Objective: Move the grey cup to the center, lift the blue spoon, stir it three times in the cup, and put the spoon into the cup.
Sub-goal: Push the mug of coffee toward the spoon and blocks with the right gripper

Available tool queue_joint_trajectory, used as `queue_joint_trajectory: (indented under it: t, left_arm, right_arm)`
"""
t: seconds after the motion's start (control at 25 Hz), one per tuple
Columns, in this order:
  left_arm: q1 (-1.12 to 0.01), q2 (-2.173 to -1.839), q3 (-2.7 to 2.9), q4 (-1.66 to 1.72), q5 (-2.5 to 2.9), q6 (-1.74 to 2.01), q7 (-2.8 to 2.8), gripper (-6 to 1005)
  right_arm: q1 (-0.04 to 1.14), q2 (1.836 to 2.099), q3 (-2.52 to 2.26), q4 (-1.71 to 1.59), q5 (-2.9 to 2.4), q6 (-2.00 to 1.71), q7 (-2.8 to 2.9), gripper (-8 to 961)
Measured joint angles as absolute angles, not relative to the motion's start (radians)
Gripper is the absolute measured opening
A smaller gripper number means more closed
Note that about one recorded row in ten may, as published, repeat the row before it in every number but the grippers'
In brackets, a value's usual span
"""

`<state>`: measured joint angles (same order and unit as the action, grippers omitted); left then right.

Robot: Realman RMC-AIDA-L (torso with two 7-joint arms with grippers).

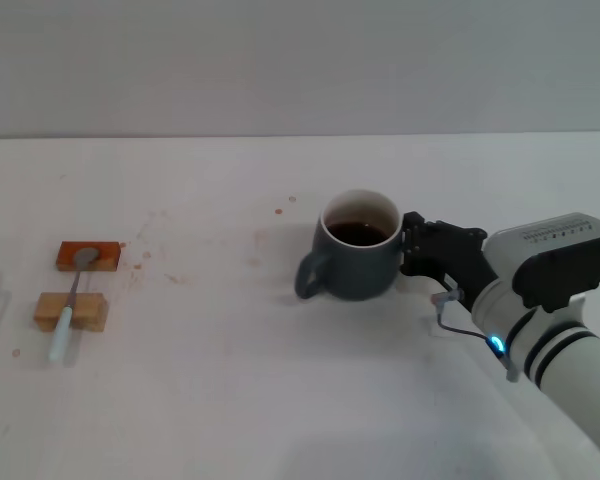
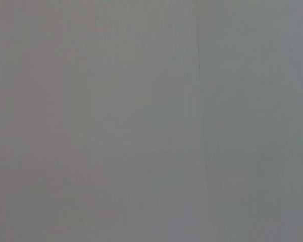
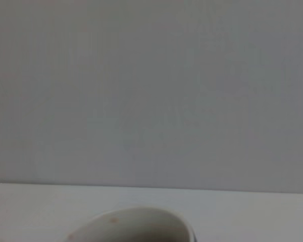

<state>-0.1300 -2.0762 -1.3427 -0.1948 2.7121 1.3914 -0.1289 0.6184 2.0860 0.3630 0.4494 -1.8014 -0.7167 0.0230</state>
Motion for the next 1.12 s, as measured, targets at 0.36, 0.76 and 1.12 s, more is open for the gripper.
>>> queue_joint_trajectory:
  t: [0.36,0.76,1.12]
  left_arm:
    - [-0.133,-2.075,-1.348,-0.195,2.712,1.391,-0.129,838]
    - [-0.131,-2.075,-1.35,-0.195,2.712,1.391,-0.129,837]
    - [-0.132,-2.075,-1.344,-0.192,2.712,1.39,-0.129,837]
  right_arm:
    - [0.645,2.089,0.36,0.509,-1.855,-0.677,0.023,-1]
    - [0.655,2.089,0.357,0.529,-1.856,-0.662,0.023,-1]
    - [0.658,2.089,0.357,0.526,-1.856,-0.645,0.023,-1]
